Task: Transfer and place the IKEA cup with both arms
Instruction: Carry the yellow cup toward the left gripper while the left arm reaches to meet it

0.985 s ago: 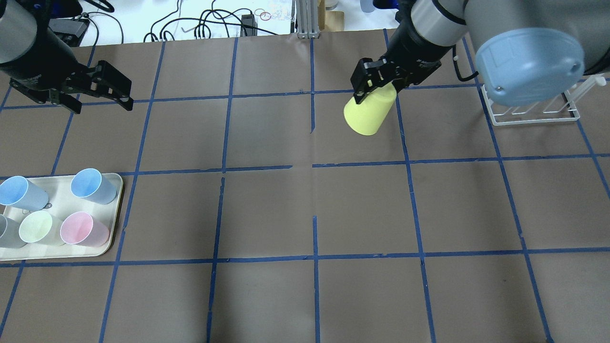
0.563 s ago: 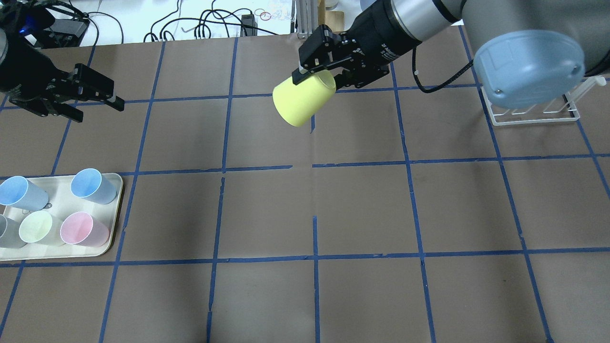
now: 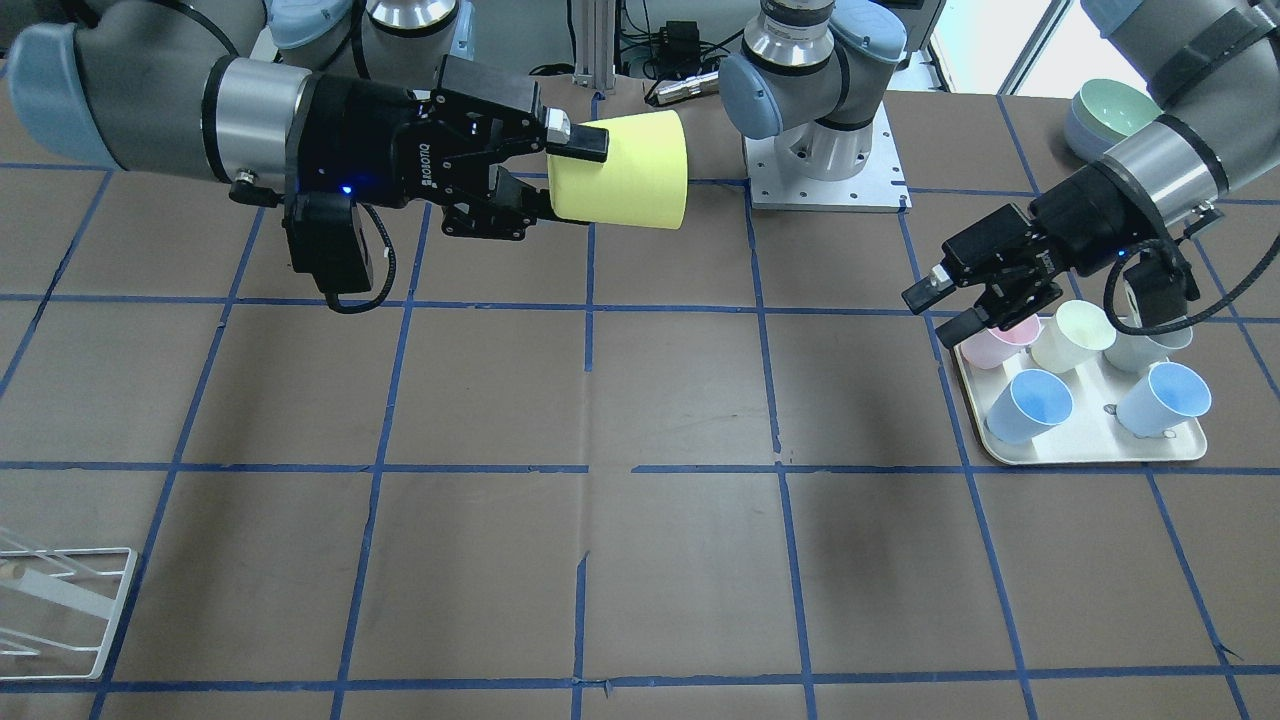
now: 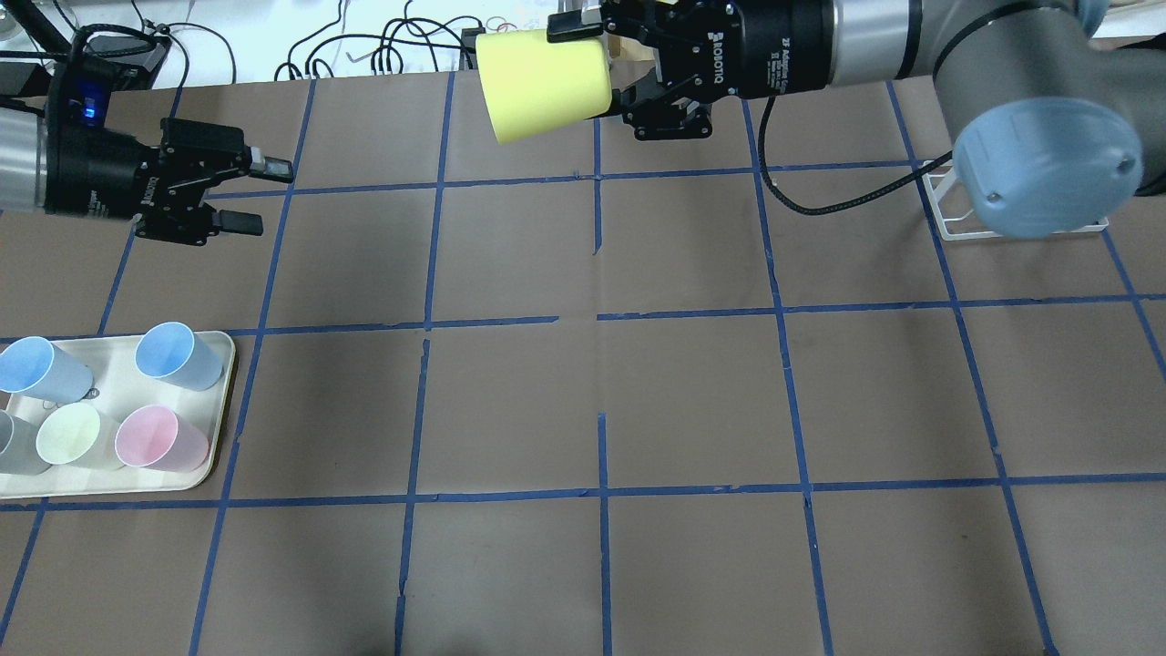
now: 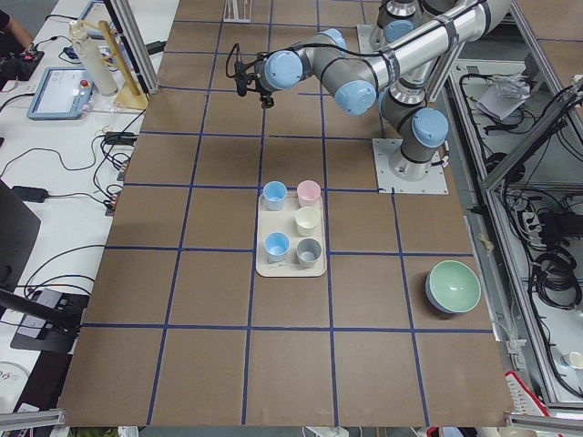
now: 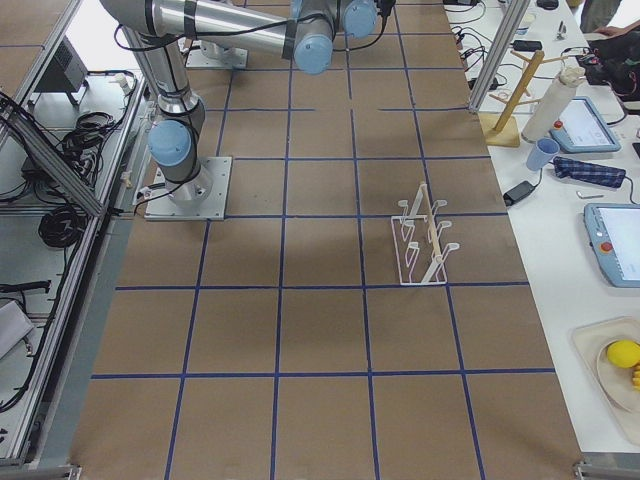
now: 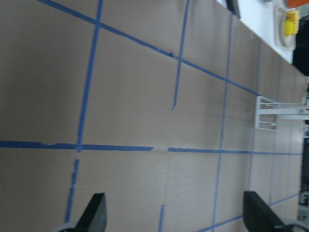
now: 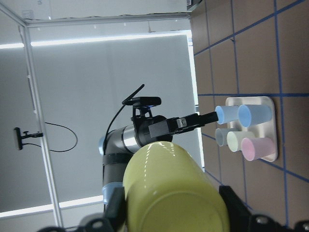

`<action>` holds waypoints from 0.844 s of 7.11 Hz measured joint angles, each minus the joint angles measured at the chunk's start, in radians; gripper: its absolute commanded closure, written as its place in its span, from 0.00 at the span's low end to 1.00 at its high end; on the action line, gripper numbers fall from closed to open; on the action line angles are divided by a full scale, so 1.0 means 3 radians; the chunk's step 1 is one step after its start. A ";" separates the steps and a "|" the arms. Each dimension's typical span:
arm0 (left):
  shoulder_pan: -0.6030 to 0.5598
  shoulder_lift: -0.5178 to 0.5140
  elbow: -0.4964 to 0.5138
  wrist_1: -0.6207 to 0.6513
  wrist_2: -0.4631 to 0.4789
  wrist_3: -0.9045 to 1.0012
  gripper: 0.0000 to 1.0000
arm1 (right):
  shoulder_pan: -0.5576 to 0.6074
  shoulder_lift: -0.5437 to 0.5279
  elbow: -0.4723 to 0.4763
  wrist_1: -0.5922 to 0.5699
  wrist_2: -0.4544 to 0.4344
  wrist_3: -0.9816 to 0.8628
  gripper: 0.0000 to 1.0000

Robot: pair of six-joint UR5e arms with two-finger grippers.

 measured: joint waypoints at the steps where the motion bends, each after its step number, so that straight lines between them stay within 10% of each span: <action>1: -0.0139 0.0010 -0.0009 -0.0040 -0.0469 -0.0193 0.00 | -0.0005 0.0026 0.0105 0.0009 0.0122 -0.0004 1.00; 6: -0.0767 0.0271 -0.0040 -0.0065 -0.1316 -0.0492 0.00 | 0.0009 0.0228 0.0184 0.0025 0.0462 0.0155 1.00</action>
